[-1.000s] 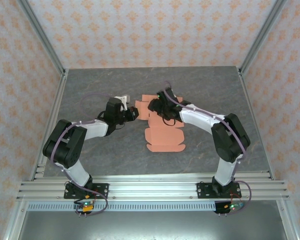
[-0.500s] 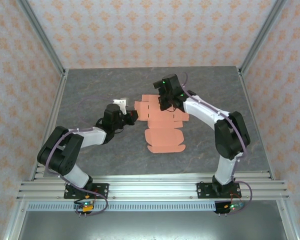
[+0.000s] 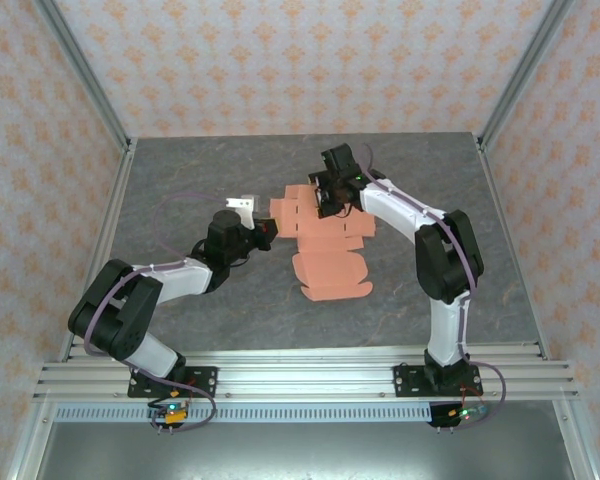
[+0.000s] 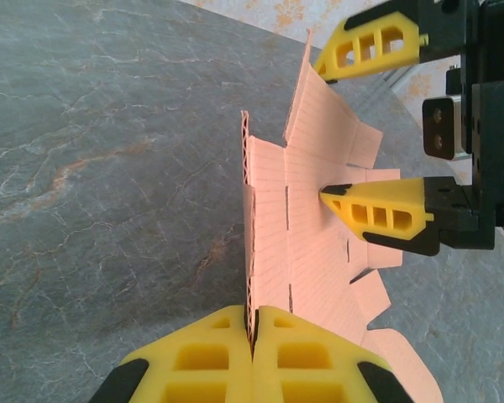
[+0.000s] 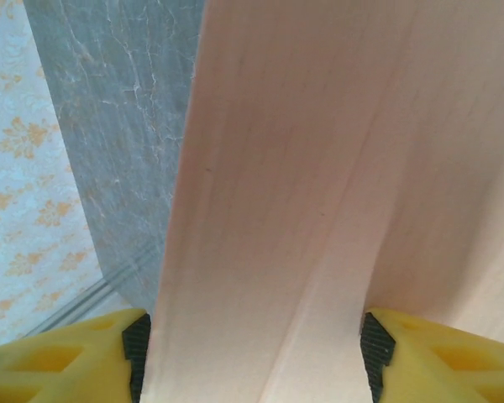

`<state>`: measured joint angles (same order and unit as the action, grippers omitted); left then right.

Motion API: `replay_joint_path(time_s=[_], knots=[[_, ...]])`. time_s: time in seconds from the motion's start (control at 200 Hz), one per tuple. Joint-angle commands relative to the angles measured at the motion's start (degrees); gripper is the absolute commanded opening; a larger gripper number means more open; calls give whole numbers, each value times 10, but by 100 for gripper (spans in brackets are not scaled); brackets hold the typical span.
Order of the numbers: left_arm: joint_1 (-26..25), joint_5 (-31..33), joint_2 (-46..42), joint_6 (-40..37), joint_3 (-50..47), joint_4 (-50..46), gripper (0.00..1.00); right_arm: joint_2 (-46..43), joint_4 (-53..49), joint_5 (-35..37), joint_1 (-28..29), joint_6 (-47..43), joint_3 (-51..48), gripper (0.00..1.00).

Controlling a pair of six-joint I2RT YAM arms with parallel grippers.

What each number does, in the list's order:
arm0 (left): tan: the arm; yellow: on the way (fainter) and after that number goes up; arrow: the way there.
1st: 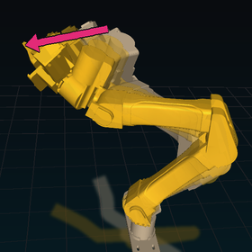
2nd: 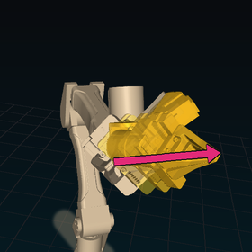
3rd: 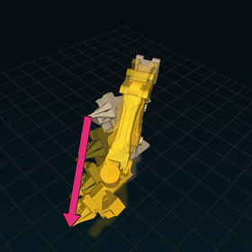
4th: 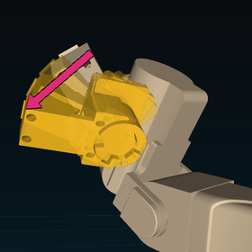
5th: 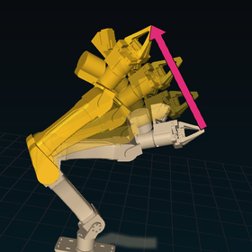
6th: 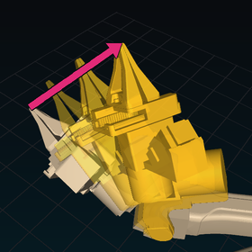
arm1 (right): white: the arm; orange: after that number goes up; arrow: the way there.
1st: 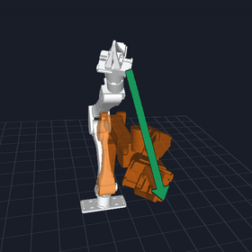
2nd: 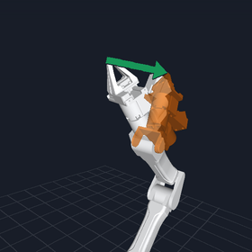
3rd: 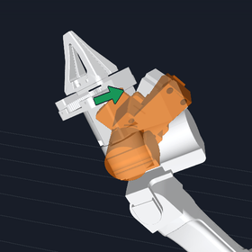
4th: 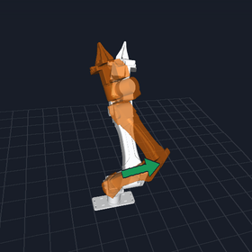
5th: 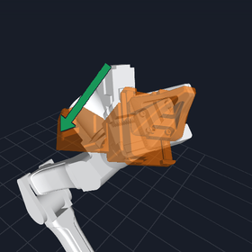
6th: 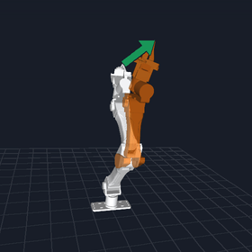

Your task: Fold the paper box

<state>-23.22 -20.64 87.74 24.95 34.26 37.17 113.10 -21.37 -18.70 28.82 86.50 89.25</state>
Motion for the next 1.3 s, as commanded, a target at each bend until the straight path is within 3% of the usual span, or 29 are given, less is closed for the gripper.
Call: replay_joint_path(time_s=[0.0,0.125,0.415,0.606,0.766,0.821,0.961,1.076,1.296], knots=[[-1,25,-4,-12,-9,36,0,-17,-4,-2,-2,7,-21,58],[0,40,-4,-10,-13,31,0,-27,6,-9,-3,13,-37,42],[0,61,26,4,-1,16,0,-59,11,31,-3,-8,-65,29],[0,67,45,23,0,29,0,-62,55,19,-3,-11,-96,12],[-1,71,43,26,-1,26,6,-66,97,10,-3,-15,-123,7],[0,69,38,26,0,19,10,-71,106,12,-3,-18,-133,5],[0,80,23,24,-8,0,30,-85,159,17,-3,-35,-168,3],[1,46,7,19,-10,-9,47,-93,243,-6,-7,-78,-200,2],[27,58,-15,11,36,-148,50,-92,387,-87,-9,-134,-234,0]])
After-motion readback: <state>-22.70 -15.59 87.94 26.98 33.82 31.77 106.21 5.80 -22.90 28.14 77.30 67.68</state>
